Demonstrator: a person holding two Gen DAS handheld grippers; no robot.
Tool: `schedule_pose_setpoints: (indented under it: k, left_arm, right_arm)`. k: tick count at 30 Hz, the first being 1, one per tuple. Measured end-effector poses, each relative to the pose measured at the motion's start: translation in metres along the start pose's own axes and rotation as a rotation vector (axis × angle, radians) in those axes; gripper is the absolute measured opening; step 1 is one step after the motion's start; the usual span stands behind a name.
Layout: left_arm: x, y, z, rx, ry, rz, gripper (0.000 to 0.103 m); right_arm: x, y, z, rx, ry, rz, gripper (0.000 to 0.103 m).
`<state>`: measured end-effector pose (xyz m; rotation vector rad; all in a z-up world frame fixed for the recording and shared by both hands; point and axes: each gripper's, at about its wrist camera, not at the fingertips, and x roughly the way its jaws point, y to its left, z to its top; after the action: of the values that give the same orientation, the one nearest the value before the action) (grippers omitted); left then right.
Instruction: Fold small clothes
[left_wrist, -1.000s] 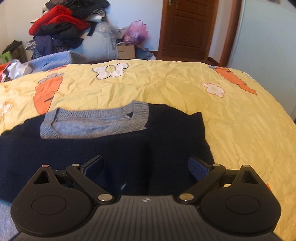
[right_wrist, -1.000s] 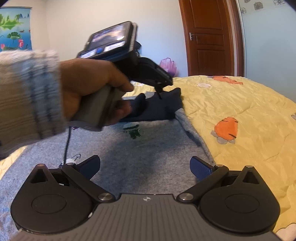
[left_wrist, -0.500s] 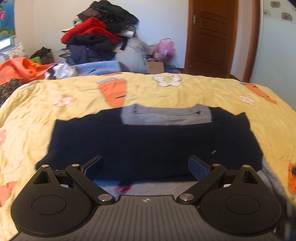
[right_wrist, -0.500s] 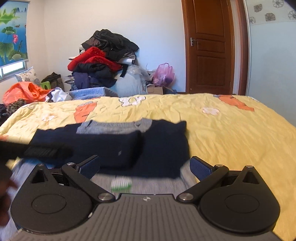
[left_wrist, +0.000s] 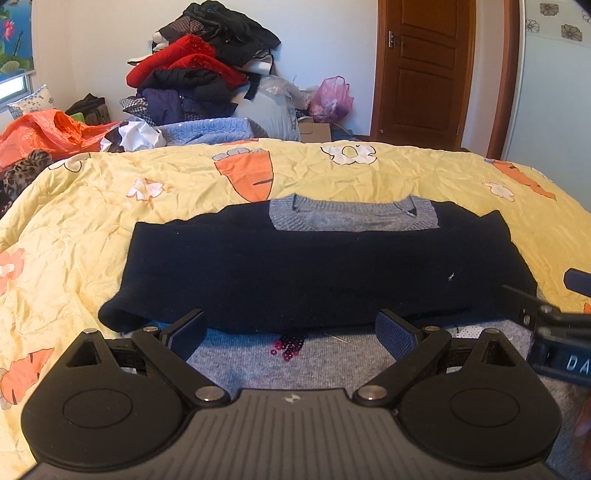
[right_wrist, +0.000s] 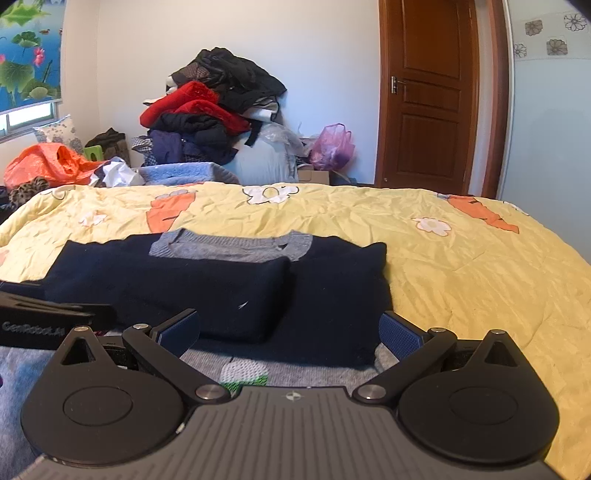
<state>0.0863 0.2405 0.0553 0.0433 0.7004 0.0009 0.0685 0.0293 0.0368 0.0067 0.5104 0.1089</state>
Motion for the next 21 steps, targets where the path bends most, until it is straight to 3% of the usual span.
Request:
schedule_pose_setpoints:
  k: [14,21]
  left_arm:
    - [0.003,0.005,-0.009,0.000,0.006,0.020,0.101]
    - [0.000,0.007,-0.020,0.050,-0.002,0.034,0.103]
  right_arm:
    - [-0.023,0.005,-0.028,-0.025,-0.013,0.012,0.103]
    - [-0.026,0.004,-0.036,-0.016,-0.023,0.036,0.103]
